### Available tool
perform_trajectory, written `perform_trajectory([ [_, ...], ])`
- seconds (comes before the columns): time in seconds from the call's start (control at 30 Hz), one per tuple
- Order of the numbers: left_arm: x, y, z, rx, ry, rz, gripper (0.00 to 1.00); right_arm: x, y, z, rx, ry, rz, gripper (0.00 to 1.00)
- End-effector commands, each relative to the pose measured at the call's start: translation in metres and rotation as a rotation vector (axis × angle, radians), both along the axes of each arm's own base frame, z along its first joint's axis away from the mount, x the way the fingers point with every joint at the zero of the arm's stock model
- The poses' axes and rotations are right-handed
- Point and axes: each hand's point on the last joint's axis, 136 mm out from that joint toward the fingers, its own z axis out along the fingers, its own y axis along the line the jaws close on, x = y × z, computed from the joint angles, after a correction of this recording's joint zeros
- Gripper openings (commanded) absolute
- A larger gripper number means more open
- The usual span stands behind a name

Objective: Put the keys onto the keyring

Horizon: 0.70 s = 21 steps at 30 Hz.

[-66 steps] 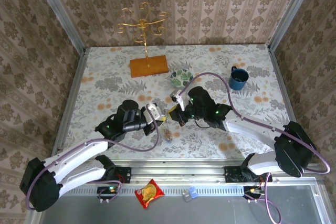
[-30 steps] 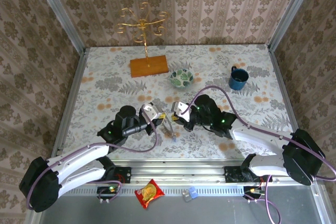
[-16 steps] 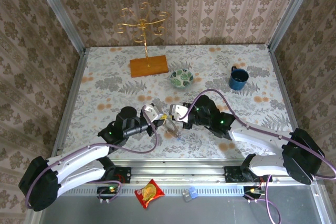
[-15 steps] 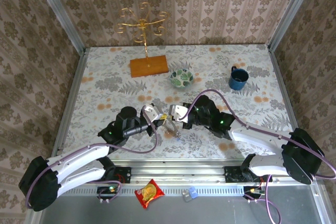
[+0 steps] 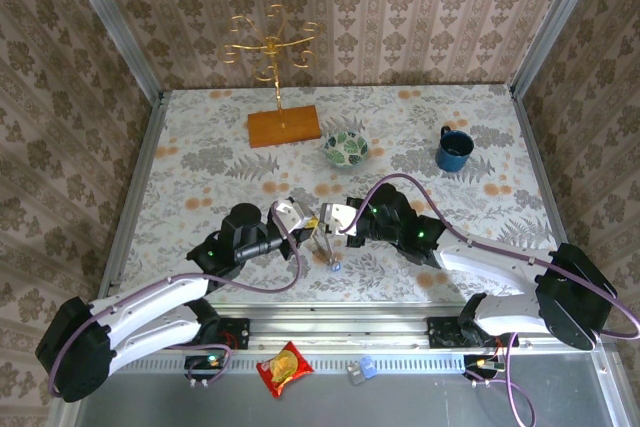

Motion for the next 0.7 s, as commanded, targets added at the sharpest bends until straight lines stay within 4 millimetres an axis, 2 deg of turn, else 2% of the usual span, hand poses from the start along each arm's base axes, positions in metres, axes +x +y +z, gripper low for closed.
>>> perform_trajectory([
  [0.0,0.0,-0.005,0.011,-0.04,-0.018,-0.007,0.0,0.0,0.002,0.001,0.01,-0.025,-0.001,0.0],
  [0.57,0.001,-0.006,0.014,-0.047,-0.026,-0.001,0.0,-0.005,0.006,-0.016,-0.08,-0.052,0.01,0.0],
  [0.6,0.002,-0.006,0.013,-0.046,-0.026,-0.001,0.0,-0.006,0.005,-0.016,-0.077,-0.052,0.01,0.02],
  [0.67,0.001,-0.006,0.013,-0.046,-0.025,-0.002,0.0,-0.007,0.005,-0.014,-0.069,-0.05,0.009,0.14],
])
